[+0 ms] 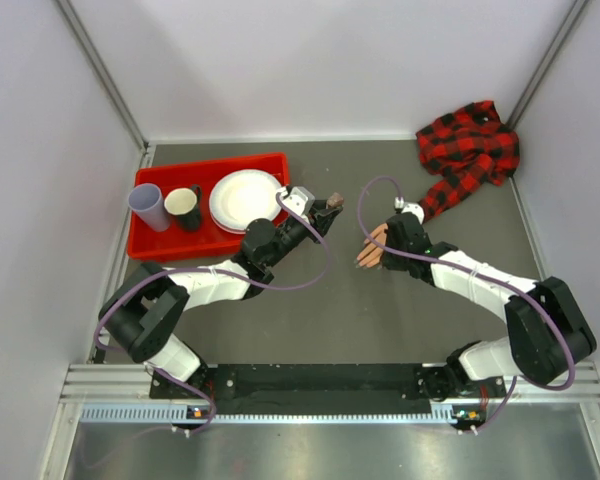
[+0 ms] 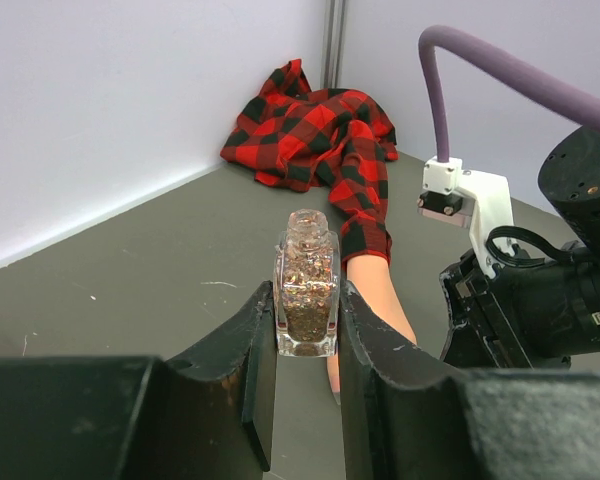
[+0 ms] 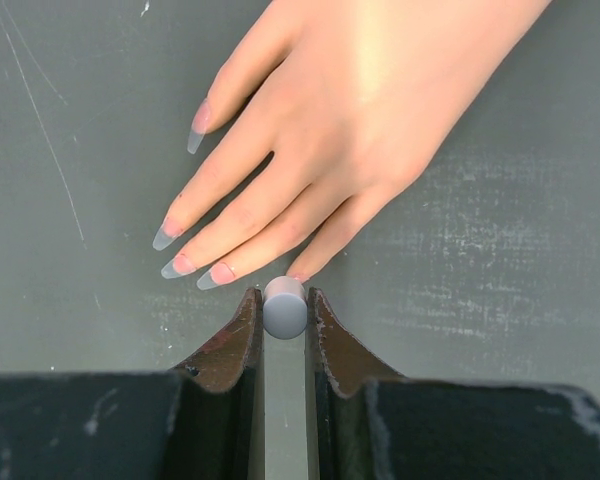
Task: Paint the nails
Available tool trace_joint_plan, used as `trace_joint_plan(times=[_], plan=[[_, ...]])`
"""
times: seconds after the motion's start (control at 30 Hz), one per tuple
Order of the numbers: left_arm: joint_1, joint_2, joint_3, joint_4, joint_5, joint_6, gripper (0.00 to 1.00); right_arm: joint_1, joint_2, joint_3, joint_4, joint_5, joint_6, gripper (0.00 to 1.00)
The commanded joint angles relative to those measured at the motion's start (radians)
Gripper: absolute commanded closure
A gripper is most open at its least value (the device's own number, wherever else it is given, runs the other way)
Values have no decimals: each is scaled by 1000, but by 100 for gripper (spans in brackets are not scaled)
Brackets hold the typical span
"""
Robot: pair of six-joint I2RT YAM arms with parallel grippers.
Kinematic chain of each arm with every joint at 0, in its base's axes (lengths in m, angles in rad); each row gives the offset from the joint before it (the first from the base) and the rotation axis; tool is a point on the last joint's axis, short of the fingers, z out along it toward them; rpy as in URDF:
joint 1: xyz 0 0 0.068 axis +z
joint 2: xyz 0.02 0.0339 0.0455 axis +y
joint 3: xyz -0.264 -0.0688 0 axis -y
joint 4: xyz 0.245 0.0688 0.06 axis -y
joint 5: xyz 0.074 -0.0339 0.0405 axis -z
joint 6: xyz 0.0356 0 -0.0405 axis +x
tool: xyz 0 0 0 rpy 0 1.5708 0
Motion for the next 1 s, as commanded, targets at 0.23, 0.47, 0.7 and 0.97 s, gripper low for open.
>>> trace_joint_plan(times=[0.23,0.47,0.7,0.97], plan=[[4,-6,6,72,10,-15,100,10,-39,24,3,52,8,100],[4,-8,7,74,12,-15,100,10,-33,29,-8,68,16,100],[4,-9,4,72,10,-15,100,10,-15,41,-15,49,7,100],[4,-8,6,74,9,-15,100,10,-10,37,-3,19,-7,100]])
